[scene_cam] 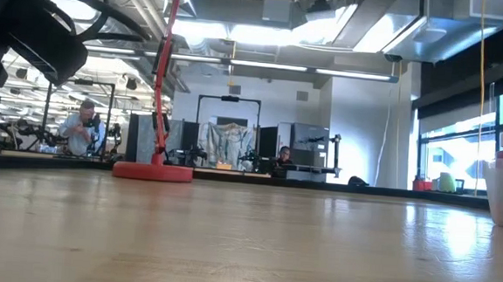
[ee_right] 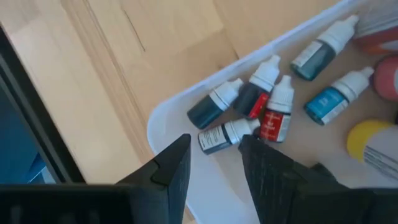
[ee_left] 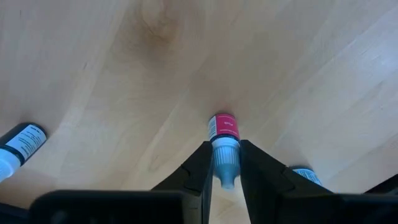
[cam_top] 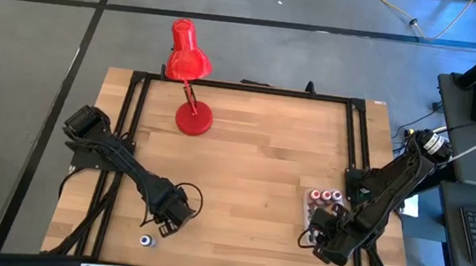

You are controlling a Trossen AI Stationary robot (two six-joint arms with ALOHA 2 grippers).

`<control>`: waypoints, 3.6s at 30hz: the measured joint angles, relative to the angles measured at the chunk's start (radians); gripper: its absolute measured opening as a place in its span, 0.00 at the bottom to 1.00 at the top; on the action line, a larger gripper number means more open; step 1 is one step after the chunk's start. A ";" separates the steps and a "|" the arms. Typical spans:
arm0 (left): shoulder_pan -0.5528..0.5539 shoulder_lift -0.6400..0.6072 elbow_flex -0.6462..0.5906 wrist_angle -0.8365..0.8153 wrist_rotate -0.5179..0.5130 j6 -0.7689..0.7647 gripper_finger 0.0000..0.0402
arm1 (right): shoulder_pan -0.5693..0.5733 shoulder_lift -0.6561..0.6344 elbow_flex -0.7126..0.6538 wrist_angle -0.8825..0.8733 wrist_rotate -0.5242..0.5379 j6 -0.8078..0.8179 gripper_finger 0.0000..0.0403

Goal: Pick & Place food coloring
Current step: Put the small pink bottle into the transparent container

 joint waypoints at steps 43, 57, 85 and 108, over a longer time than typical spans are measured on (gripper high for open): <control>0.152 0.003 0.039 0.590 -0.212 0.533 0.16 | -0.086 -0.039 -0.005 0.484 0.489 -0.914 0.36; 0.229 0.003 0.039 1.052 -0.419 0.845 0.16 | -0.179 0.160 -0.006 0.844 0.702 -1.427 0.36; 0.240 0.002 0.039 1.239 -0.483 0.811 0.16 | -0.225 0.173 -0.006 1.003 0.903 -1.621 0.36; 0.237 0.002 0.039 1.238 -0.481 0.845 0.20 | -0.234 0.173 -0.006 1.019 0.874 -1.620 0.22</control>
